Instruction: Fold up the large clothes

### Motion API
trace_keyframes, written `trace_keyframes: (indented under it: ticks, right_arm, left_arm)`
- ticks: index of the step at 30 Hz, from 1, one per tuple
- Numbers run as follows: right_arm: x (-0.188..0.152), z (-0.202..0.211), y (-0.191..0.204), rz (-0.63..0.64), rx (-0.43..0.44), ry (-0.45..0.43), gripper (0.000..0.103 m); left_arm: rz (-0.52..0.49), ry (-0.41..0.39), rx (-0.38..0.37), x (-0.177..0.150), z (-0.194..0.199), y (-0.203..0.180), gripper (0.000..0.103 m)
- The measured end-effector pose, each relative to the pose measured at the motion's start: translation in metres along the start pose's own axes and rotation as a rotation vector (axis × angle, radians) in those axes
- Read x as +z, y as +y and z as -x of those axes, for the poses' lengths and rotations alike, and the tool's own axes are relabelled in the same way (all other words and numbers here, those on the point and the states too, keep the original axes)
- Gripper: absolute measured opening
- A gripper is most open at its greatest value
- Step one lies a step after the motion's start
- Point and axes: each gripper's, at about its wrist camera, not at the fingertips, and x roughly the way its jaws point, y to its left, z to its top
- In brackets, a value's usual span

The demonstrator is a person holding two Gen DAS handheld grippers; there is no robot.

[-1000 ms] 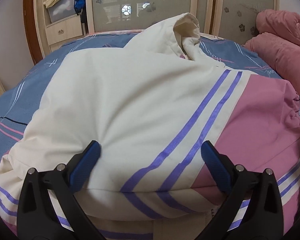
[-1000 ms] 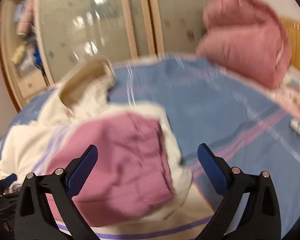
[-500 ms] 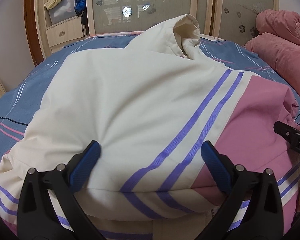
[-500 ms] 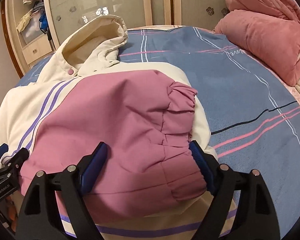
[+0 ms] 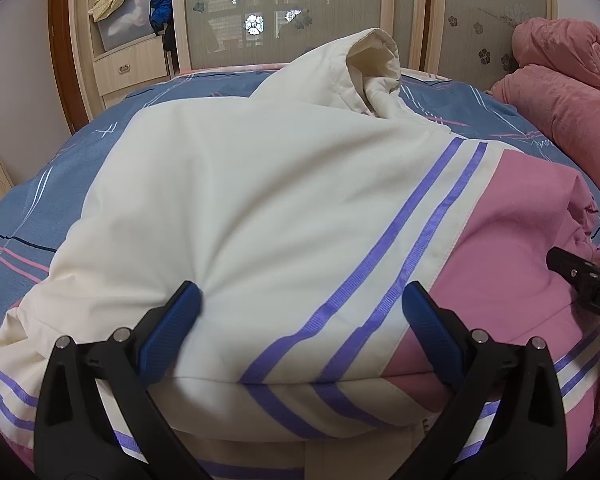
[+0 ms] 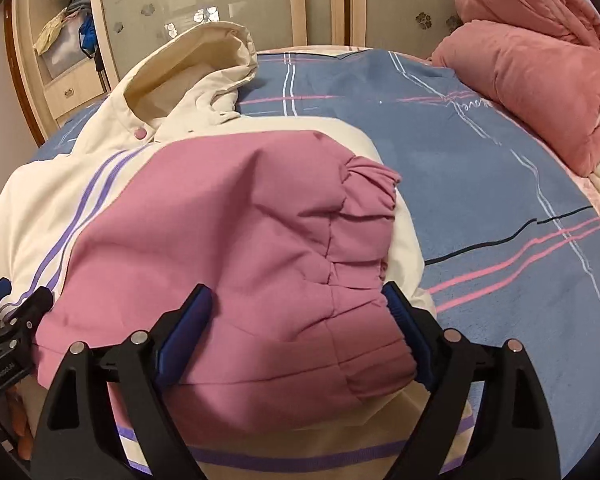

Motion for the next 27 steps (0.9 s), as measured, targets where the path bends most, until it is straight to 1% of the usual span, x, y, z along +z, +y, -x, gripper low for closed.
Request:
trace_keyframes:
  ticks: [1, 2, 3, 4, 5, 6, 7, 8, 9, 10, 11, 12, 17, 20, 22, 23, 25, 27]
  right_arm:
    - [-0.001, 0.0, 0.0, 0.004, -0.003, 0.0, 0.087]
    - [-0.002, -0.001, 0.001, 0.007, -0.006, 0.0, 0.087]
    - [-0.002, 0.0, 0.001, 0.011, -0.01, 0.001, 0.088]
    - [-0.002, -0.002, 0.002, 0.014, -0.012, 0.002, 0.089]
    - [-0.002, -0.002, 0.003, 0.017, -0.013, 0.003, 0.089]
    - [-0.003, -0.002, 0.003, 0.018, -0.015, 0.004, 0.09]
    - [-0.002, -0.002, 0.004, 0.02, -0.016, 0.004, 0.09]
    - [-0.002, -0.004, 0.005, 0.019, -0.015, 0.003, 0.09]
    - [-0.002, -0.003, 0.004, 0.017, -0.013, 0.003, 0.09]
    - [-0.001, -0.003, 0.004, 0.017, -0.01, 0.003, 0.091]
    - [-0.001, -0.004, 0.005, 0.019, -0.011, 0.003, 0.091]
    - [-0.001, -0.004, 0.006, 0.022, -0.013, 0.003, 0.091]
    - [-0.001, -0.002, 0.004, 0.016, -0.007, -0.006, 0.091]
    - [0.0, 0.01, 0.003, 0.005, -0.015, -0.056, 0.091]
    - [0.0, 0.02, 0.002, -0.014, -0.008, -0.11, 0.091]
    - [0.001, 0.027, 0.0, -0.03, 0.005, -0.147, 0.091]
    - [0.003, 0.043, -0.006, -0.066, 0.066, -0.234, 0.091]
    - [0.004, 0.057, -0.008, -0.076, 0.1, -0.3, 0.091]
  left_arm:
    - [0.0, -0.005, 0.022, 0.002, 0.004, -0.001, 0.101]
    - [0.001, -0.036, 0.114, 0.007, 0.014, -0.004, 0.101]
    - [0.001, -0.065, 0.15, 0.01, 0.021, -0.007, 0.101]
    - [0.003, -0.093, 0.156, 0.014, 0.027, -0.008, 0.101]
    - [0.004, -0.096, 0.127, 0.019, 0.03, -0.007, 0.101]
    - [0.001, -0.082, 0.114, 0.021, 0.028, -0.007, 0.101]
    - [-0.006, -0.06, 0.122, 0.022, 0.022, -0.006, 0.101]
    - [-0.014, -0.041, 0.143, 0.021, 0.016, -0.004, 0.101]
    - [-0.022, 0.001, 0.162, 0.018, 0.003, 0.0, 0.101]
    - [-0.014, 0.02, 0.136, 0.013, -0.005, 0.005, 0.101]
    - [0.013, 0.012, 0.101, 0.01, -0.009, 0.011, 0.101]
    - [0.023, 0.006, 0.091, 0.009, -0.008, 0.013, 0.101]
    - [0.012, 0.004, 0.107, 0.009, -0.007, 0.011, 0.101]
    - [0.016, -0.001, 0.104, 0.01, -0.006, 0.011, 0.101]
    - [0.015, -0.003, 0.105, 0.009, -0.006, 0.01, 0.101]
    - [0.015, -0.003, 0.105, 0.009, -0.007, 0.01, 0.101]
    - [0.016, -0.002, 0.105, 0.009, -0.007, 0.01, 0.101]
    - [0.015, -0.003, 0.105, 0.009, -0.007, 0.01, 0.101]
